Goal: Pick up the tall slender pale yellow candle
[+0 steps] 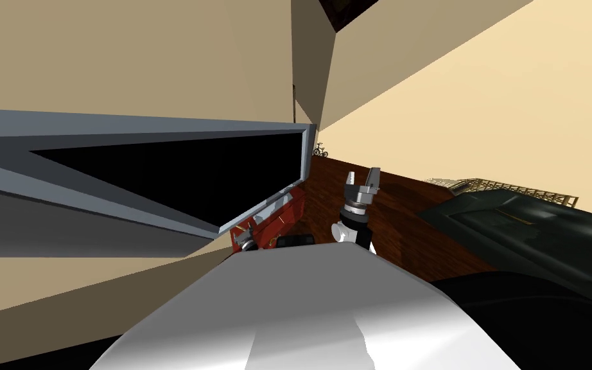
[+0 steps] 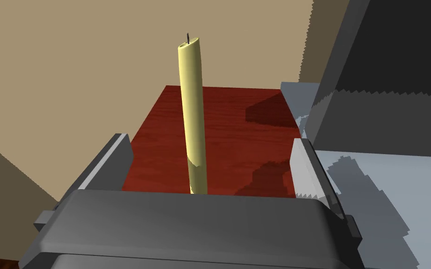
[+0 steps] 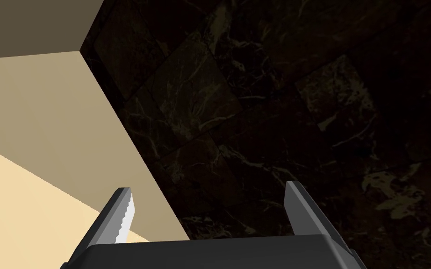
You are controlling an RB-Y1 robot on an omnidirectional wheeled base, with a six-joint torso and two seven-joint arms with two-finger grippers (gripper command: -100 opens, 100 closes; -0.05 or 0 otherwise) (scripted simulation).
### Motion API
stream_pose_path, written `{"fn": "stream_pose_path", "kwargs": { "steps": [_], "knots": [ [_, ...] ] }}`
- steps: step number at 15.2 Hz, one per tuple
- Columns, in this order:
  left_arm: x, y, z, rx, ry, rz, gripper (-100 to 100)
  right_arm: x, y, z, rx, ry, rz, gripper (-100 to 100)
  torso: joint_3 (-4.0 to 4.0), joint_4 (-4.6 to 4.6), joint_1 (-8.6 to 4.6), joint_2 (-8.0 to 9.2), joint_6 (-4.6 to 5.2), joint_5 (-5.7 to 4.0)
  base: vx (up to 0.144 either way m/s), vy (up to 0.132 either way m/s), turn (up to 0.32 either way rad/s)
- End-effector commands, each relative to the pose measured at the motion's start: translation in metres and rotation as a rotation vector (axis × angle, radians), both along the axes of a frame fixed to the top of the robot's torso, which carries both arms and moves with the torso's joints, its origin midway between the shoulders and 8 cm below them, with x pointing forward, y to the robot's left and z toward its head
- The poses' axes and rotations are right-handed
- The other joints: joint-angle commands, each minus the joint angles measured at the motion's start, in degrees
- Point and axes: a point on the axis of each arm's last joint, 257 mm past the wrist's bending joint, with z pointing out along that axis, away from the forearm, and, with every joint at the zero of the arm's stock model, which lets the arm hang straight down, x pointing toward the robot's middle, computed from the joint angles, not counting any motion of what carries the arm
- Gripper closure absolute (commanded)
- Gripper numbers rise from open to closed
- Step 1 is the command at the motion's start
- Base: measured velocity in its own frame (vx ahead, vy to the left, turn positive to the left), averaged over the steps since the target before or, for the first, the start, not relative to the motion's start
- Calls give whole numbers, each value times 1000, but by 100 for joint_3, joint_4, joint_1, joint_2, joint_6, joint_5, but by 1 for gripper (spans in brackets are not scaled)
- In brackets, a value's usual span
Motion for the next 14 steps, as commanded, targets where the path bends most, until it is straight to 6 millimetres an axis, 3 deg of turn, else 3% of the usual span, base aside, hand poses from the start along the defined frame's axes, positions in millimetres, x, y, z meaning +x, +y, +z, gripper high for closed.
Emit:
{"fn": "stream_pose_path", "kwargs": {
  "steps": [1, 10, 12, 13, 14],
  "knots": [
    [9, -16, 2, 0, -3, -10, -100, 0, 0, 0, 0, 0, 0, 0, 0, 0, 0, 0, 0, 0, -81, 35, 18],
    [9, -16, 2, 0, -3, -10, -100, 0, 0, 0, 0, 0, 0, 0, -9, -3, -16, -18, -1, -4, -19, 9, 9],
    [28, -14, 11, 1, -14, -19, -100, 0, 0, 0, 0, 0, 0, 0, -10, -2, -15, -19, 1, -4, -2, 0, 0],
    [20, -15, 7, 1, -12, -15, -100, 0, 0, 0, 0, 0, 0, 0, -9, -3, -14, -17, 0, -4, -9, -1, 10],
    [21, -15, 7, 1, -11, -16, 100, 0, 0, 0, 0, 0, 0, 0, -8, -3, -14, -15, -1, -4, 0, 0, 0]
  ]
}}
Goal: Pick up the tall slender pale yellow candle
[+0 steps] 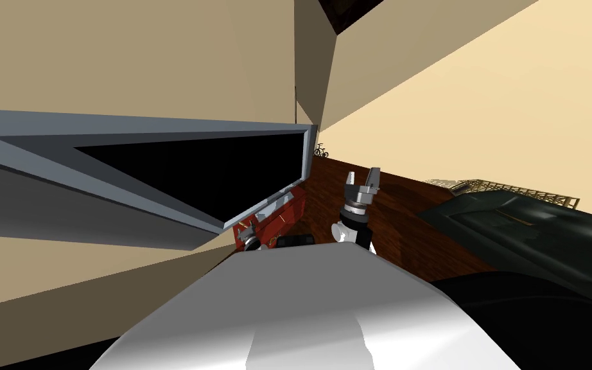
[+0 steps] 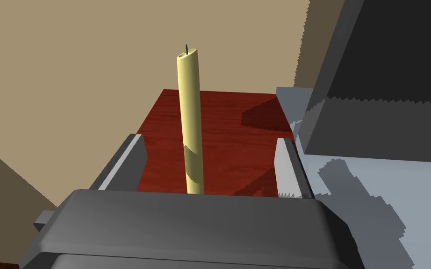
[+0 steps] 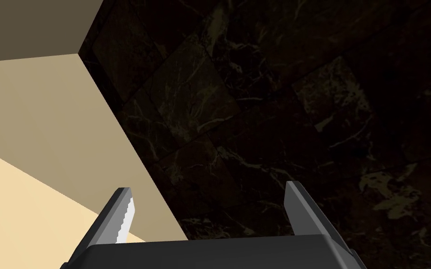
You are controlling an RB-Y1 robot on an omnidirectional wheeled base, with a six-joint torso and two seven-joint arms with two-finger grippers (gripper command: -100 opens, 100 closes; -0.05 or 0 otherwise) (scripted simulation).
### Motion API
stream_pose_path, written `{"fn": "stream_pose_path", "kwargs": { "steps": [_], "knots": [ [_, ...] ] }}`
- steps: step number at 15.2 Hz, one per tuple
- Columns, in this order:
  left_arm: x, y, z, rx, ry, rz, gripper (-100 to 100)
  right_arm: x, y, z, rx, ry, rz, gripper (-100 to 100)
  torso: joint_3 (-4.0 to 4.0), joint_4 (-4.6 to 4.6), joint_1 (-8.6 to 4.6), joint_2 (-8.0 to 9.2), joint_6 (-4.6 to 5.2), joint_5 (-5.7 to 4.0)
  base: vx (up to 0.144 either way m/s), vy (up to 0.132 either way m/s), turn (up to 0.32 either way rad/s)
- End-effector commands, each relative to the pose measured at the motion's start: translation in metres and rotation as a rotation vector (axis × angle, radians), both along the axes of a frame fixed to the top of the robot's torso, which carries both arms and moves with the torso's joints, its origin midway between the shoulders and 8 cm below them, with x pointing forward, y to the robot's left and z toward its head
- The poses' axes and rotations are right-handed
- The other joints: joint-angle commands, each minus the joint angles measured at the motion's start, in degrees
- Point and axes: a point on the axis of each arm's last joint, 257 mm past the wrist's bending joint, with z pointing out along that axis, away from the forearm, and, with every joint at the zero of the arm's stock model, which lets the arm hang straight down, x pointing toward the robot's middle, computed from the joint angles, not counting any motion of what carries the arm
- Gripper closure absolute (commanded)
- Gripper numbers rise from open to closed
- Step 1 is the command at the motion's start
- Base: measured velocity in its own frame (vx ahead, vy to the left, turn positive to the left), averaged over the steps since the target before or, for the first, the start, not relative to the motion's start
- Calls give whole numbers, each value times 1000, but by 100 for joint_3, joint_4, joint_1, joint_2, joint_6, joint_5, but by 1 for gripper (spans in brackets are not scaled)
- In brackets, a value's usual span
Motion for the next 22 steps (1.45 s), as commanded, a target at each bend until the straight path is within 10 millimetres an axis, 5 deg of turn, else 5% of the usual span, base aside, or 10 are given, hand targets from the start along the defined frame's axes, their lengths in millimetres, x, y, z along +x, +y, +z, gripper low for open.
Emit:
{"fn": "stream_pose_path", "kwargs": {
  "steps": [1, 5, 6, 11, 13, 17, 21, 22],
  "knots": [
    [0, 0, 0, 0, 0, 0, 100, 0, 0, 0, 0, 0, 0, 0, 0, 0, 0, 0, 0, 0, 0, 0, 0],
    [0, 0, 0, 0, 0, 0, 100, 0, 0, 0, 0, 0, 0, 0, -1, 0, 0, -1, 0, 0, 0, 0, 0],
    [-1, 17, 7, 38, 3, -5, -100, 0, 0, 0, 0, 0, 0, 0, -1, 0, 0, -1, 0, 0, 0, 0, 0],
    [-5, 50, 19, 100, 7, -5, -100, 0, 0, 0, 0, 0, 0, 0, -1, 1, 5, -4, 0, -3, 3, -1, -4],
    [-18, 56, 9, 79, 17, 28, -100, 0, 0, 0, 0, 0, 0, 0, -3, 1, 5, -8, 1, -1, 20, -5, -60],
    [-25, 30, -11, 4, 23, 55, -100, 0, 0, 0, 0, 0, 0, 0, -9, -2, -4, -18, 1, -3, 35, -11, -31],
    [-15, 39, -2, 17, 12, 48, -100, 0, 0, 0, 0, 0, 0, 0, -4, 1, 15, -9, 1, -1, 5, 20, 20],
    [-13, 40, -2, 16, 13, 47, 100, 0, 0, 0, 0, 0, 0, 0, -3, 1, 13, -7, 1, 0, -5, -2, -12]
  ]
}}
